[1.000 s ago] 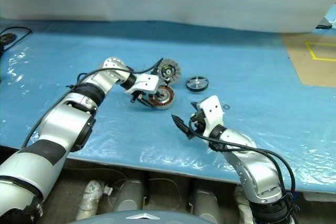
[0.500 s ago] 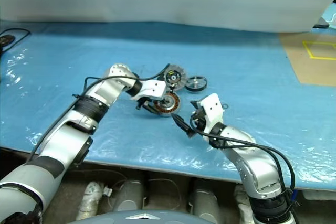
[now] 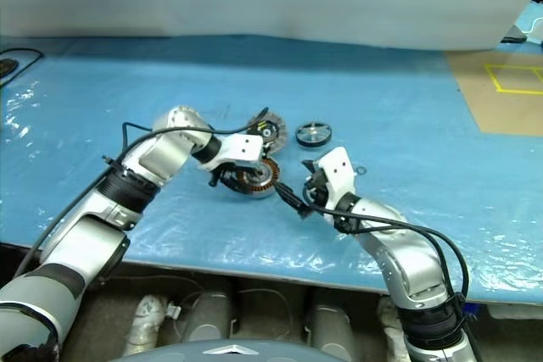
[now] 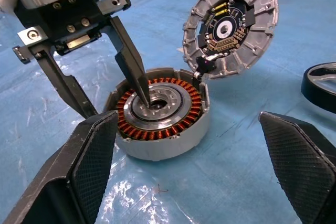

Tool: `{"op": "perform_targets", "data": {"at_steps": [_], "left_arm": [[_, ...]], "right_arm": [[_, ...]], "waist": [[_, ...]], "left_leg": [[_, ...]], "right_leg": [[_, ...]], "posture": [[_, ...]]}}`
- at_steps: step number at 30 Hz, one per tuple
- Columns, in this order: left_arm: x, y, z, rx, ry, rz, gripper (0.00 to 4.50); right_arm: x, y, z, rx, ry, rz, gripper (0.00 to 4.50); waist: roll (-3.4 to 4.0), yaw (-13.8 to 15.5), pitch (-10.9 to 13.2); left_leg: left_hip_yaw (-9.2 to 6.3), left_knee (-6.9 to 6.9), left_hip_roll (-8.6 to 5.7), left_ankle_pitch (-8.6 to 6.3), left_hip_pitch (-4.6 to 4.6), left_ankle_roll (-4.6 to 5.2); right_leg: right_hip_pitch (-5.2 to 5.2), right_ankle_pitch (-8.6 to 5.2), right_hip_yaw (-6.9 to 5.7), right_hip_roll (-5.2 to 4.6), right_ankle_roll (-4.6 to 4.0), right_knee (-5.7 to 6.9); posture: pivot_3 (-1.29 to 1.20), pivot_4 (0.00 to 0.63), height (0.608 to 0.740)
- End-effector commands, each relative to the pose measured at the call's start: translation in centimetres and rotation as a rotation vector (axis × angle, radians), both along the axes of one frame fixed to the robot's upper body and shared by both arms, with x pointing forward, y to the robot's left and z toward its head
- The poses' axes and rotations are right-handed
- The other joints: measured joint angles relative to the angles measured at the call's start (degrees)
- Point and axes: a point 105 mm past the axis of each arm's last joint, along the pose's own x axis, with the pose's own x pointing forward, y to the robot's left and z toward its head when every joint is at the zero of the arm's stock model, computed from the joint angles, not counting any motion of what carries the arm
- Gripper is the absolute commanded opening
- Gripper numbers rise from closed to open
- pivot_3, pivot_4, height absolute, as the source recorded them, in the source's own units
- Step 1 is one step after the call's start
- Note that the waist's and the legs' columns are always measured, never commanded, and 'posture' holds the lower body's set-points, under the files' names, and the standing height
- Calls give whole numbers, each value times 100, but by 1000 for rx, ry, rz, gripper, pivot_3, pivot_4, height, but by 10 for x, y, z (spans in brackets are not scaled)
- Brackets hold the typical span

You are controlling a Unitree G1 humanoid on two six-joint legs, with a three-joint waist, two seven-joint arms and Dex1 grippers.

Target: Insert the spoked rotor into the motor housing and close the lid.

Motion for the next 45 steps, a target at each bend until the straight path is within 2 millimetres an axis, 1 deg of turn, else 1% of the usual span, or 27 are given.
{"op": "perform_targets", "data": {"at_steps": [1, 5, 7, 9, 12, 17, 20, 22, 23, 25, 28, 31, 35, 39, 42, 44, 45], "left_arm": [[-13, -4, 0, -10, 59, -9, 1877], [-19, -8, 5, -34, 133, 55, 1877], [-15, -8, 9, -29, 87, 47, 1877], [-14, -8, 10, -30, 84, 53, 1877], [-15, -7, 7, -22, 87, 46, 1877], [-20, -13, 3, -36, 108, 36, 1877], [-21, -11, -2, -32, 93, 20, 1877], [-24, -10, -3, -33, 100, 5, 2588], [-25, -10, -3, -33, 101, 1, 2814], [-23, -10, -2, -35, 96, 23, 3450], [-18, -11, 4, -51, 89, 52, 3450], [-11, -8, 17, -69, 27, 39, 3450], [-13, 0, 46, -130, 15, 5, 3450], [-14, 9, 56, -153, 19, 0, 3450], [-12, 6, 70, -261, 18, 41, 3450], [-18, -2, 84, -397, 48, 32, 3450], [-17, -7, 91, -484, 47, 48, 3450]], "right_arm": [[-1, 5, 10, 6, -51, 33, 4500], [-4, 10, 9, 5, -43, 65, 4500], [-4, 12, 9, 5, -42, 71, 4500], [-3, 11, 8, 3, -44, 68, 4500], [-2, 10, 9, 0, -48, 65, 4500], [-1, 10, 9, 0, -49, 64, 4500], [-2, 9, 8, -1, -49, 56, 4500], [-2, 8, 7, -2, -49, 52, 4500], [-2, 8, 7, -3, -49, 51, 4500], [-3, 7, 7, -3, -47, 51, 4500], [-3, 8, 5, -2, -43, 52, 4500], [-2, 8, 5, -4, -44, 52, 4500], [2, 1, 9, -1, -53, 34, 4500], [4, -5, 8, -15, -55, 24, 4500], [8, -11, 13, -7, -75, 4, 4500], [12, -15, 17, 3, -93, -22, 4500], [14, -18, 21, 11, -115, -42, 4500]], "waist": [[0, -1, 0], [0, -1, 0], [0, 0, 0], [0, 3, 0], [0, 3, 0], [0, 6, 0], [0, 7, 0], [1, 6, -1], [1, 5, 0], [1, 4, 0], [1, 3, 0], [1, 4, 0], [2, -13, 0], [4, -17, 1], [6, -8, 2], [6, -3, 2], [6, -1, 2]], "left_leg": [[0, 0, 0, 0, 0, -1], [1, -1, -1, 1, -1, -2], [1, -1, -1, 1, 0, -2], [1, -1, -1, 0, -1, -1], [1, -1, -1, 1, -1, -2], [1, -1, -1, 1, -1, -2], [1, 0, -2, 1, -2, -3], [1, -1, -1, 1, -2, -3], [1, 0, -1, 1, -2, -3], [1, 0, -1, 1, -3, -3], [1, 0, -1, 2, -3, -3], [1, 0, -1, 2, -3, -3], [2, 0, 0, 3, -6, -6], [2, -1, -1, 4, -6, -8], [2, -1, 0, 4, -8, -7], [2, 1, 0, 4, -9, -8], [3, 3, -1, 4, -10, -8]], "right_leg": [[0, 0, 0, 0, 0, 0], [0, 0, 0, 0, -1, 0], [0, 0, 0, 0, 0, 0], [0, -3, 0, 0, 6, 0], [0, -6, 0, 0, 10, 0], [0, -6, 0, 0, 10, 0], [0, -6, 0, 0, 11, -1], [0, -6, 0, 0, 10, -1], [0, -6, 0, 0, 11, -1], [-1, -6, 0, 0, 11, -1], [-2, -6, 0, 0, 10, 0], [-2, -12, 0, 0, 21, -1], [-6, -9, 0, 2, 15, 0], [-6, -1, 1, 3, 1, -1], [-6, -1, 1, 3, 1, 0], [-6, 0, 1, 2, 1, 0], [-6, 0, 1, 2, 0, 1]], "posture": [[0, 150, 740], [0, 150, 740], [0, 150, 740], [0, 150, 740], [0, 150, 740], [0, 150, 740], [0, 150, 740], [0, 150, 740], [0, 150, 740], [0, 150, 740], [0, 150, 740], [0, 150, 740], [0, 150, 740], [0, 150, 740], [0, 150, 740], [0, 150, 740], [0, 150, 740]]}}
